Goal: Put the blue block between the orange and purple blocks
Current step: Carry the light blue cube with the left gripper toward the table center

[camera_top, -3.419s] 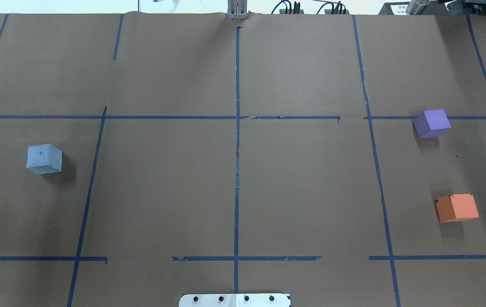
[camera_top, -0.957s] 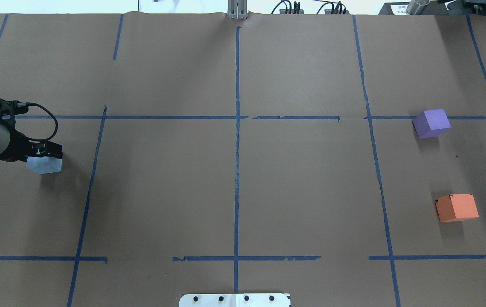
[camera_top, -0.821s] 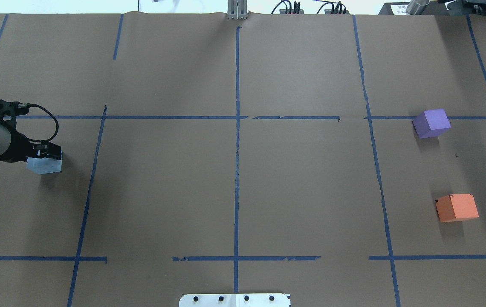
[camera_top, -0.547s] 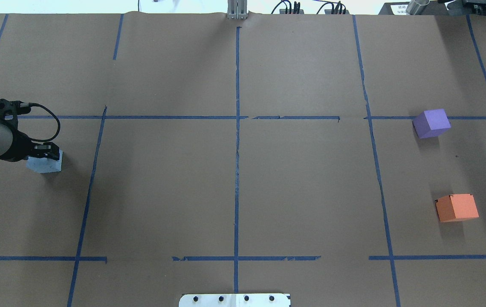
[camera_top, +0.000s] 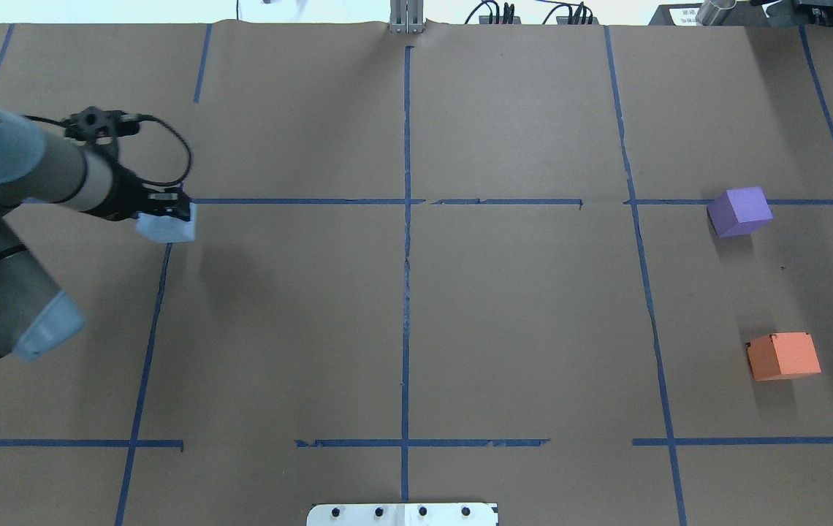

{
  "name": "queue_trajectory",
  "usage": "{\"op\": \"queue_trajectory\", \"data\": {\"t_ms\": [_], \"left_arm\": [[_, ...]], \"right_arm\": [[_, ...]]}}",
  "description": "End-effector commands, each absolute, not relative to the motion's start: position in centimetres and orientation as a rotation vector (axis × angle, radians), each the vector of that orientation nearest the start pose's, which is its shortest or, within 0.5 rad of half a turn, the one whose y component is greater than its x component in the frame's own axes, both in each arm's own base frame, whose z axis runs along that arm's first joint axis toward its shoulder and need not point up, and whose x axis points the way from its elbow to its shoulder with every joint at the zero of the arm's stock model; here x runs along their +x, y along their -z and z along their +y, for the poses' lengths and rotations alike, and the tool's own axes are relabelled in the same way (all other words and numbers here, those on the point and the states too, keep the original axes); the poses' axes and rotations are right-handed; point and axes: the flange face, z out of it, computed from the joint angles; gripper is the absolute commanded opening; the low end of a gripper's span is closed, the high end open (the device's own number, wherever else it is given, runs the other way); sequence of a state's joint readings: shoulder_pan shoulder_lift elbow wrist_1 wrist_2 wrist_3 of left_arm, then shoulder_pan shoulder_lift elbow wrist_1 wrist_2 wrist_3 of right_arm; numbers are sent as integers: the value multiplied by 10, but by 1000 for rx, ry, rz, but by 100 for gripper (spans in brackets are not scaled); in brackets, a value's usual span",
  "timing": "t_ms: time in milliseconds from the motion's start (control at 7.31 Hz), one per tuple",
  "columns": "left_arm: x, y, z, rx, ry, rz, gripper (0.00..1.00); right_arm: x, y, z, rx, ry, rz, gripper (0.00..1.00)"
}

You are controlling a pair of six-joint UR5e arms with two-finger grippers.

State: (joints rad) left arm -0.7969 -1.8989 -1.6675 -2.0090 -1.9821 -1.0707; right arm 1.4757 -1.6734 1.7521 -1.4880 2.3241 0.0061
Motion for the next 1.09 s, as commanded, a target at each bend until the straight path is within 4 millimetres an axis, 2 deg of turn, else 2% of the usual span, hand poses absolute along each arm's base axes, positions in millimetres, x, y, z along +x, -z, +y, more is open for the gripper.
{"op": "queue_trajectory", "data": {"t_ms": [0,137,274,410,547,684,821,957], "left_arm": [[482,-265,-490,166,13,832,15],[522,-236,-471,169,58,832,15],[568,-204,-476,150,103,831,15],[616,-186,-471,160,100,803,16],[634,-180,-471,169,109,796,16],[641,-180,-462,165,92,797,38],[644,-180,-458,164,82,797,80],[648,-181,-451,158,80,796,100]], "right_arm": [[21,-612,-462,112,144,-759,100],[21,-613,-461,111,143,-759,100],[21,-613,-461,110,142,-759,100],[21,-613,-461,111,143,-759,100],[21,-613,-461,109,143,-759,100],[21,-613,-461,111,143,-759,100],[21,-613,-461,109,143,-759,100],[21,-613,-461,109,143,-759,100]]}}
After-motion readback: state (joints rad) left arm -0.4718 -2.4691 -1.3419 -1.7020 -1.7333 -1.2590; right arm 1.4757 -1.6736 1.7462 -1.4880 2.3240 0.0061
